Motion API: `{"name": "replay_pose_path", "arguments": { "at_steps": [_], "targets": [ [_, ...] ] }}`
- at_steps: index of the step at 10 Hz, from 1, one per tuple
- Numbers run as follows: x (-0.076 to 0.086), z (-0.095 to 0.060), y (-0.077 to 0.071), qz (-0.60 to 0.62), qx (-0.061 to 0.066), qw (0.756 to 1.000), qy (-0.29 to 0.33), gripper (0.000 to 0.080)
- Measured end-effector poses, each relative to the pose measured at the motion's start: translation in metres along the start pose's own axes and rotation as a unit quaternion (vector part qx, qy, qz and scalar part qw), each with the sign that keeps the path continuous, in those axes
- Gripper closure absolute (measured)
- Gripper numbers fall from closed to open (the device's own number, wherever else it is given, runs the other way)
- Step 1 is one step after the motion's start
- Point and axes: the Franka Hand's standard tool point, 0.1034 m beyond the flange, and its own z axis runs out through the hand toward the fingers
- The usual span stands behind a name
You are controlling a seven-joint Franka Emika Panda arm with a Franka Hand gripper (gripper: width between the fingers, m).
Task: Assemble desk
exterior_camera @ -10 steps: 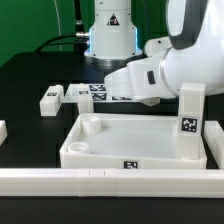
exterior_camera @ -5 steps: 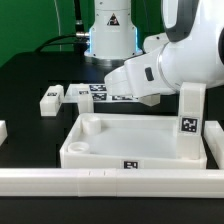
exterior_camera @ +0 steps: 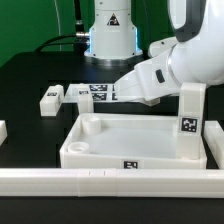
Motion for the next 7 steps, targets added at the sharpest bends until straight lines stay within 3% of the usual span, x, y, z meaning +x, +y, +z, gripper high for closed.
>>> {"name": "replay_pose_path", "arguments": {
  "at_steps": [7],
  "targets": [
    [0.014,0.017,0.004,0.000,-0.001,1.000,0.008,0.0151]
  ]
}}
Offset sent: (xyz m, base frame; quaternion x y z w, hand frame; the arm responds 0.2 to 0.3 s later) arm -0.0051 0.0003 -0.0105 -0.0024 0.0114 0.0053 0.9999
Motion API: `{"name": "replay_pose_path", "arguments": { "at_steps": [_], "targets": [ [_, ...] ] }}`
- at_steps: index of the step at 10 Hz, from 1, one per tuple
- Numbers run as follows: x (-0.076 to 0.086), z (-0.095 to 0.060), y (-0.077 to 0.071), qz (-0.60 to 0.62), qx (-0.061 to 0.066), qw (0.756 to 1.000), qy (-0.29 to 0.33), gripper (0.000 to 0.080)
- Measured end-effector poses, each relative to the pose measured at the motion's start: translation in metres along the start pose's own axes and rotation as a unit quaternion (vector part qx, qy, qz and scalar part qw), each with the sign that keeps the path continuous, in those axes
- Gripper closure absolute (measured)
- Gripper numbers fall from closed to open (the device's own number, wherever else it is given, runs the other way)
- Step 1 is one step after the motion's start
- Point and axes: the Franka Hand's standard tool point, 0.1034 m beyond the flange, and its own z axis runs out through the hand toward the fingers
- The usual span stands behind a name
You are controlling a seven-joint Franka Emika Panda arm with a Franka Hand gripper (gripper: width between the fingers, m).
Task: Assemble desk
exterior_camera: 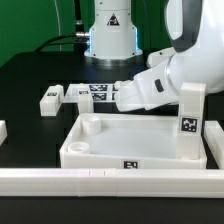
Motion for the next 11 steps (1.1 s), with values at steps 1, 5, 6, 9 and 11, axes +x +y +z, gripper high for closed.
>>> {"name": "replay_pose_path", "arguments": {
  "at_steps": [1,5,6,9,11],
  "targets": [
    [0.000,0.002,0.001,0.000,0.001,1.000,-0.001,0.0273],
    [0.000,0.003,0.003,0.002,0.004,1.000,-0.002,0.0511],
    [0.000,0.003,0.003,0.002,0.005,1.000,-0.002,0.0511],
    [-0.009,-0.003,0.013,0.016,0.031,0.999,-0.003,0.0511],
    [-0.021,-0.015,0.020,0.022,0.042,0.999,-0.009,0.0509]
  ]
}}
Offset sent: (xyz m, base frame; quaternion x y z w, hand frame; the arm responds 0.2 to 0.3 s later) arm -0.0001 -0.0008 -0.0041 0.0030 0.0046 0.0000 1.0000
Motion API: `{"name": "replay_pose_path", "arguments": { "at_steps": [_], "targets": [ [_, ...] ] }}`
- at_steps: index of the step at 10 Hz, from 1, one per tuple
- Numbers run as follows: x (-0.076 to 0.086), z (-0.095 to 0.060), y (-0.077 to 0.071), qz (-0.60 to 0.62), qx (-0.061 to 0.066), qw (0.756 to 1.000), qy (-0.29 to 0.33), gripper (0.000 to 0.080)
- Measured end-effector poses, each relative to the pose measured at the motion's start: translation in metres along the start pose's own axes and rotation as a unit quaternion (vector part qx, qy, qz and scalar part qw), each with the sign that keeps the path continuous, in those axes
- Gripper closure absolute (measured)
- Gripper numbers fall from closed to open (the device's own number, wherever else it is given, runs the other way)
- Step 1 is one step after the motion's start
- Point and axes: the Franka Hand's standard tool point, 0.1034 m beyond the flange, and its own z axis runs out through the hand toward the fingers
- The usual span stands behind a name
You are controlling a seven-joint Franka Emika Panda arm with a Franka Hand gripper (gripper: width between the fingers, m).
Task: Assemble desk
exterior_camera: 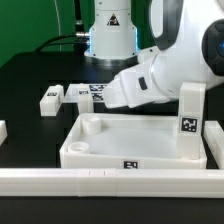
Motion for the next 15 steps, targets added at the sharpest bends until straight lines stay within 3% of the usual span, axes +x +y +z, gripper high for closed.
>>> {"name": "replay_pose_path", "arguments": {
  "at_steps": [3,4,7,8,9,12,13,15],
  "targets": [
    [-0.042,-0.029,0.015,0.020,0.028,0.999,-0.019,0.0509],
    [-0.045,-0.033,0.021,0.026,0.030,0.999,-0.006,0.0509],
    [-0.033,-0.036,0.025,0.025,0.018,0.999,0.038,0.0509],
    [-0.035,-0.042,0.029,0.025,0.012,0.997,0.076,0.0509],
    [-0.045,-0.051,0.035,0.026,0.015,0.996,0.089,0.0509],
    [-0.067,-0.093,0.060,0.033,0.009,0.985,0.169,0.0509],
    [-0.059,-0.097,0.063,0.035,-0.002,0.976,0.216,0.0509],
    [-0.059,-0.097,0.065,0.040,-0.011,0.958,0.284,0.0509]
  ]
}}
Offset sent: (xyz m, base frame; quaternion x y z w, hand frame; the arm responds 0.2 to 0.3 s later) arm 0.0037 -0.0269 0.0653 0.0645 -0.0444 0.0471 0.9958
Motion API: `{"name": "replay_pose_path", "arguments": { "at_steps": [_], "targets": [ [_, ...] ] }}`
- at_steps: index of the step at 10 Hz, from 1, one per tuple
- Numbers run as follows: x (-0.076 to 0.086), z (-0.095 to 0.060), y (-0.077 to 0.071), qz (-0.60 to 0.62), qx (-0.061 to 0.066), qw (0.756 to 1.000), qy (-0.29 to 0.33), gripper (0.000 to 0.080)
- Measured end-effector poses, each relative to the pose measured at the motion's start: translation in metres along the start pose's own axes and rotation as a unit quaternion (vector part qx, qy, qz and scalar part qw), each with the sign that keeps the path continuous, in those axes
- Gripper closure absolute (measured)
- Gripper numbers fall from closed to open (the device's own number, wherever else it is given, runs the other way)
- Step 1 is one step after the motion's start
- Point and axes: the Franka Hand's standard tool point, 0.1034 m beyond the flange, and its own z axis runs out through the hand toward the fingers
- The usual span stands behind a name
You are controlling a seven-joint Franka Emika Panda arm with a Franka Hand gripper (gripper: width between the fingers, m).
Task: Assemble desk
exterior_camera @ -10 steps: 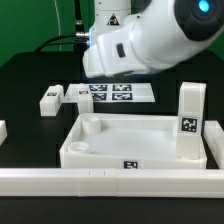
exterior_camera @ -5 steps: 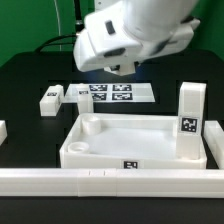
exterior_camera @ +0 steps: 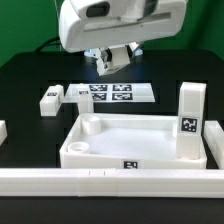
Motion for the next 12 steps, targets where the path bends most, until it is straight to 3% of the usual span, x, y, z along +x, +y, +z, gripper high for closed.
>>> {"name": "replay_pose_path", "arguments": {
  "at_steps": [1,4,8,9,11,12],
  "targets": [
    [0.000,-0.001,0.002,0.002,-0.003,1.000,0.017,0.0509],
    [0.013,-0.035,0.014,0.043,0.029,0.996,0.070,0.0509],
    [0.023,-0.040,0.023,0.044,-0.004,0.981,0.188,0.0509],
    [0.022,-0.040,0.023,0.050,-0.004,0.977,0.206,0.0509],
    [0.026,-0.066,0.029,0.098,0.042,0.961,0.254,0.0509],
    [0.029,-0.068,0.033,0.112,0.048,0.953,0.277,0.0509]
  ]
}}
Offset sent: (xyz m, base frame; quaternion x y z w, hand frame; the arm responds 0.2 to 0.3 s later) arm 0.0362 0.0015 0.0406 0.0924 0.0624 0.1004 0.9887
